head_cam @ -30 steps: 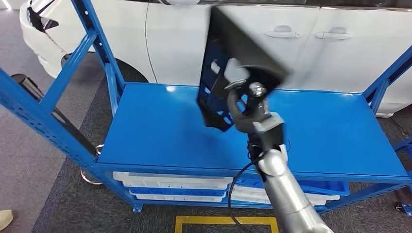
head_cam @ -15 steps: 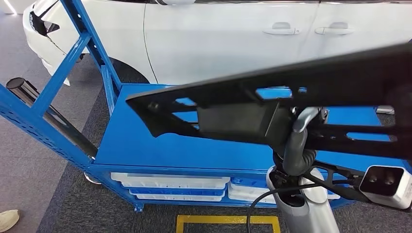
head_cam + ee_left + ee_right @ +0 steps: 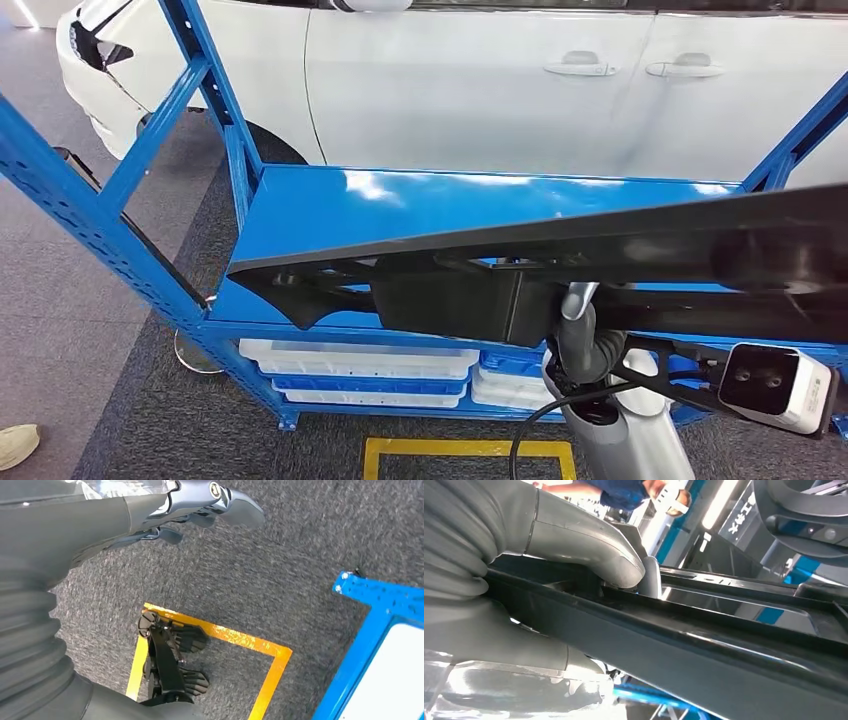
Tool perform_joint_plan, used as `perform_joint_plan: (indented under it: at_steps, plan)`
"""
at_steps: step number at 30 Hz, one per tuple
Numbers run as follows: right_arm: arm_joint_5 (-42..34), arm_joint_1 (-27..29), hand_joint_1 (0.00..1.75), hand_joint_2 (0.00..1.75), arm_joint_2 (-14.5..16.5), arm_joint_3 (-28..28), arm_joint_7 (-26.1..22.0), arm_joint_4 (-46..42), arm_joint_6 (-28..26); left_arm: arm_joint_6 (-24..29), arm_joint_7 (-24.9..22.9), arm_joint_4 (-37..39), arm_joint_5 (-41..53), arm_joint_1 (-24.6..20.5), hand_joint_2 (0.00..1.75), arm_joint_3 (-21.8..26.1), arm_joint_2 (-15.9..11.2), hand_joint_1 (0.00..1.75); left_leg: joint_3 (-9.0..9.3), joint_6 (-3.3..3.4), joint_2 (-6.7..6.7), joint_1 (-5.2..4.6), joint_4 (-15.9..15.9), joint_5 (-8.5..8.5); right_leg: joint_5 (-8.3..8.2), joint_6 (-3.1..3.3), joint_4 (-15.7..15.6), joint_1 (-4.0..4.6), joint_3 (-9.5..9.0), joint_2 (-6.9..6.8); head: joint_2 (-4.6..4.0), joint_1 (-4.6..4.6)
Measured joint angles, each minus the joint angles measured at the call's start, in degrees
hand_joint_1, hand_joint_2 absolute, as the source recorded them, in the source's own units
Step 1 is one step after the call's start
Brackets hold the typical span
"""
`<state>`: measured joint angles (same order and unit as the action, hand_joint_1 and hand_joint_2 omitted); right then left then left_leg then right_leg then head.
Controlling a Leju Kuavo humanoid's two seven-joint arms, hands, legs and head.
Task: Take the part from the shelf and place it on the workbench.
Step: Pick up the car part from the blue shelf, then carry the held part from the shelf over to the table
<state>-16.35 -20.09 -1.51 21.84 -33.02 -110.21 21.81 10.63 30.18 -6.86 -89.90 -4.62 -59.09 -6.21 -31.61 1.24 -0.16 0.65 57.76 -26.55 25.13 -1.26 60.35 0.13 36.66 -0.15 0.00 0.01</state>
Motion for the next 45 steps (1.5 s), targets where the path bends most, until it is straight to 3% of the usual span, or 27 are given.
perform_joint_plan:
  at_steps: [3, 4, 5, 6, 9, 11, 13, 14, 16, 18, 19, 21, 23, 25, 26, 28, 30, 31, 33, 34, 35, 36, 37, 39, 41, 43, 45]
  plan:
    - [-0.76, -0.02, 1.75, 1.75, 0.0, -0.15, 0.23, 0.4, 0.71, 0.31, -0.4, 0.0, 0.0, -0.13, 1.75, 0.45, 0.11, 0.0, -1.84, 0.44, 0.1, 0.01, -0.02, 1.52, 7.4, -0.87, 10.59, -0.49, 3.59, 0.1, 0.0, 0.18]
    - [-0.91, 0.05, 1.75, 1.75, 0.0, -0.19, 0.29, 0.55, 0.93, 0.46, -0.51, 0.01, 0.0, -0.1, 1.75, 0.52, 0.15, 0.0, -2.5, 0.41, 0.11, -0.01, 0.04, 1.95, 8.58, -1.02, 13.24, -0.57, 4.08, 0.1, 0.0, 0.17]
    - [-1.05, 0.11, 1.75, 1.75, 0.0, -0.22, 0.38, 0.69, 1.15, 0.64, -0.61, 0.01, 0.0, -0.08, 1.75, 0.57, 0.19, 0.0, -3.13, 0.35, 0.1, -0.02, 0.11, 2.38, 8.64, -1.06, 13.9, -0.61, 3.54, 0.1, 0.0, 0.17]
    - [-1.16, 0.16, 1.75, 1.75, 0.0, -0.26, 0.48, 0.84, 1.43, 0.78, -0.71, 0.01, 0.0, -0.07, 1.75, 0.61, 0.23, 0.0, -3.72, 0.26, 0.08, -0.03, 0.2, 2.8, 7.7, -0.99, 12.17, -0.63, 1.78, 0.1, 0.0, 0.17]
    - [-1.44, 0.1, 1.75, 1.75, 0.0, -0.36, 0.69, 1.15, 2.41, 0.94, -0.85, 0.0, 0.0, -0.09, 1.75, 0.73, 0.42, 0.0, -4.92, -0.3, -0.07, -0.05, 0.32, 3.98, 4.49, -0.09, -0.11, -0.34, -6.48, 0.11, 0.0, 0.12]
    - [-1.69, 0.03, 1.75, 1.75, 0.0, -0.45, 0.61, 1.32, 3.03, 1.05, -0.8, -0.01, 0.0, -0.06, 1.75, 0.75, 0.53, 0.0, -5.13, -0.97, -0.11, 0.02, 0.12, 4.79, 4.06, 0.63, -3.57, 0.12, -8.24, 0.13, 0.0, 0.21]
    - [-1.93, 0.03, 1.75, 1.75, -0.02, -0.67, 0.19, 1.6, 3.71, 1.14, -0.71, 0.0, 0.0, 0.04, 1.75, 0.75, 0.56, 0.0, -5.23, -1.68, -0.09, 0.09, -0.14, 5.49, 3.08, 1.41, -3.89, 0.16, -7.79, 0.06, 0.0, 0.37]
    - [-2.02, 0.03, 1.75, 1.75, -0.04, -0.79, -0.07, 1.76, 4.02, 1.15, -0.68, 0.0, 0.01, 0.1, 1.75, 0.75, 0.58, 0.0, -5.53, -1.94, -0.08, 0.1, 0.21, 4.97, 2.49, 1.87, -4.19, 0.04, -7.47, -0.06, 0.0, 0.36]
    - [-2.18, 0.1, 1.75, 1.75, -0.09, -1.07, -0.46, 2.04, 4.57, 1.2, -0.69, 0.01, 0.03, 0.22, 1.75, 0.74, 0.62, 0.0, -6.94, -2.32, -0.06, 0.1, 3.9, 0.95, 1.01, 2.68, -4.73, -0.25, -6.42, -0.28, 0.0, 0.31]
    - [-2.34, 0.34, 1.75, 1.75, -0.16, -1.45, -0.81, 2.32, 4.9, 1.31, -0.82, 0.01, 0.15, 0.27, 1.75, 0.73, 0.6, 0.0, -8.93, -2.64, -0.06, 0.14, 11.28, -4.55, -0.19, 2.95, -4.67, -0.11, -4.89, -0.33, 0.0, 0.28]
    - [-2.48, 0.51, 1.75, 1.75, -0.23, -1.68, -0.96, 2.48, 4.96, 1.37, -0.93, 0.01, 0.25, 0.29, 1.75, 0.73, 0.57, 0.0, -9.44, -2.79, -0.05, 0.14, 14.52, -5.95, -0.76, 2.95, -4.57, -0.05, -4.07, -0.36, 0.0, 0.3]
    - [-2.86, 0.79, 1.75, 1.75, -0.43, -2.2, -1.15, 2.82, 5.13, 1.5, -1.14, 0.01, 0.43, 0.32, 1.75, 0.72, 0.55, 0.0, -7.95, -2.91, -0.04, 0.15, 15.99, -5.11, -1.83, 2.77, -4.18, 0.0, -2.33, -0.4, 0.0, 0.29]
    - [-3.21, 0.92, 1.75, 1.75, -0.67, -2.76, -1.24, 3.1, 5.48, 1.61, -1.24, 0.01, 0.48, 0.25, 1.75, 0.67, 0.5, 0.0, -2.52, -2.72, -0.04, 0.16, 9.45, -2.83, -2.71, 2.41, -3.46, 0.0, -0.66, -0.4, 0.0, 0.28]
    - [-3.5, 0.96, 1.75, 1.75, -0.93, -3.22, -1.45, 3.29, 5.85, 1.75, -1.32, 0.01, 0.49, 0.12, 1.75, 0.61, 0.35, 0.0, 2.39, -2.21, -0.1, -0.05, 2.08, -2.87, -3.43, 1.87, -2.74, 0.11, 0.45, -0.41, 0.0, 0.32]
    - [-3.67, 0.96, 1.75, 1.75, -1.08, -3.38, -1.59, 3.4, 5.95, 1.84, -1.38, 0.01, 0.49, 0.08, 1.75, 0.56, 0.29, 0.0, 3.35, -1.9, -0.14, -0.17, 0.27, -3.36, -3.81, 1.55, -2.58, 0.14, 0.67, -0.43, 0.0, 0.24]
    - [-4.01, 0.99, 1.75, 1.75, -1.39, -3.58, -1.83, 3.72, 6.04, 1.96, -1.48, 0.02, 0.48, 0.17, 1.75, 0.5, 0.24, 0.0, 3.1, -1.16, -0.15, -0.25, -0.26, -2.84, -4.63, 0.9, -2.72, 0.13, 0.79, -0.43, 0.0, 0.12]
    - [-4.22, 0.98, 1.75, 1.75, -1.72, -3.78, -1.98, 4.04, 6.11, 2.03, -1.54, 0.02, 0.48, 0.19, 1.75, 0.48, 0.24, 0.0, 2.29, -0.33, 0.1, -0.1, -0.59, -1.7, -3.04, 0.19, -1.47, -0.08, 1.55, -0.2, 0.0, 0.09]
    - [-4.29, 0.96, 1.75, 1.75, -1.9, -3.86, -2.02, 4.22, 6.17, 2.06, -1.54, 0.02, 0.48, 0.17, 1.75, 0.46, 0.25, 0.0, 1.62, 0.0, 0.23, 0.01, -0.72, -0.96, -0.69, -0.19, 0.71, -0.23, 2.4, -0.09, 0.0, 0.12]
    - [-4.53, 0.9, 1.75, 1.75, -2.18, -4.02, -2.05, 4.62, 6.37, 2.14, -1.46, 0.01, 0.48, 0.14, 1.75, 0.44, 0.25, 0.0, -0.11, 0.33, 0.34, -0.01, -0.67, 0.43, 5.25, -0.88, 8.06, -0.55, 4.62, -0.01, 0.0, 0.19]
    - [-4.7, 0.89, 1.75, 1.75, -2.29, -4.08, -2.05, 4.85, 6.5, 2.19, -1.43, 0.01, 0.48, 0.17, 1.75, 0.43, 0.25, 0.0, -1.04, 0.31, 0.35, -0.02, -0.63, 1.14, 7.09, -1.14, 11.7, -0.68, 5.35, -0.01, 0.0, 0.19]
    - [-4.87, 0.86, 1.75, 1.75, -2.4, -4.14, -2.04, 5.09, 6.61, 2.22, -1.39, 0.01, 0.48, 0.21, 1.75, 0.42, 0.25, 0.0, -1.96, 0.25, 0.36, -0.02, -0.59, 1.83, 7.56, -1.3, 13.97, -0.78, 5.31, -0.01, 0.0, 0.18]
    - [-5.02, 0.81, 1.75, 1.75, -2.49, -4.19, -2.02, 5.33, 6.7, 2.25, -1.38, 0.01, 0.48, 0.24, 1.75, 0.41, 0.25, 0.0, -2.84, 0.15, 0.36, -0.03, -0.54, 2.48, 6.84, -1.35, 14.28, -0.86, 4.28, -0.01, 0.0, 0.19]
    - [-5.11, 0.7, 1.75, 1.75, -2.57, -4.22, -1.96, 5.54, 6.76, 2.25, -1.38, 0.02, 0.48, 0.26, 1.75, 0.4, 0.25, 0.0, -3.63, 0.02, 0.35, -0.03, -0.5, 3.09, 5.41, -1.27, 12.38, -0.9, 2.14, -0.01, 0.0, 0.19]
    - [-5.11, 0.27, 1.75, 1.75, -2.64, -4.24, -1.71, 5.78, 6.57, 2.17, -1.38, 0.01, 0.48, 0.25, 1.75, 0.39, 0.25, 0.0, -4.79, -0.36, 0.3, -0.1, -0.36, 4.17, 3.77, -0.72, 4.02, -0.76, -4.44, 0.02, 0.0, 0.18]
    - [-4.92, -0.18, 1.75, 1.75, -2.72, -4.25, -1.47, 5.86, 6.08, 2.08, -1.47, 0.01, 0.45, 0.24, 1.75, 0.37, 0.23, 0.0, -5.26, -0.96, 0.25, -0.14, -0.4, 5.18, 4.31, 0.11, -2.81, -0.4, -9.01, 0.06, 0.0, 0.21]
    - [-4.72, -0.33, 1.75, 1.75, -2.91, -4.29, -1.41, 5.89, 5.81, 2.15, -1.73, 0.02, 0.29, 0.32, 1.75, 0.36, 0.2, 0.0, -5.39, -1.73, 0.23, -0.11, -0.78, 6.24, 4.25, 0.98, -4.36, -0.15, -9.36, 0.07, 0.0, 0.37]
    - [-4.64, -0.38, 1.75, 1.75, -3.07, -4.31, -1.39, 5.98, 5.91, 2.4, -1.95, 0.02, 0.11, 0.47, 1.75, 0.36, 0.19, 0.0, -6.04, -2.31, 0.15, -0.01, -0.2, 5.44, 2.94, 1.92, -4.75, -0.28, -8.47, -0.12, 0.0, 0.42]
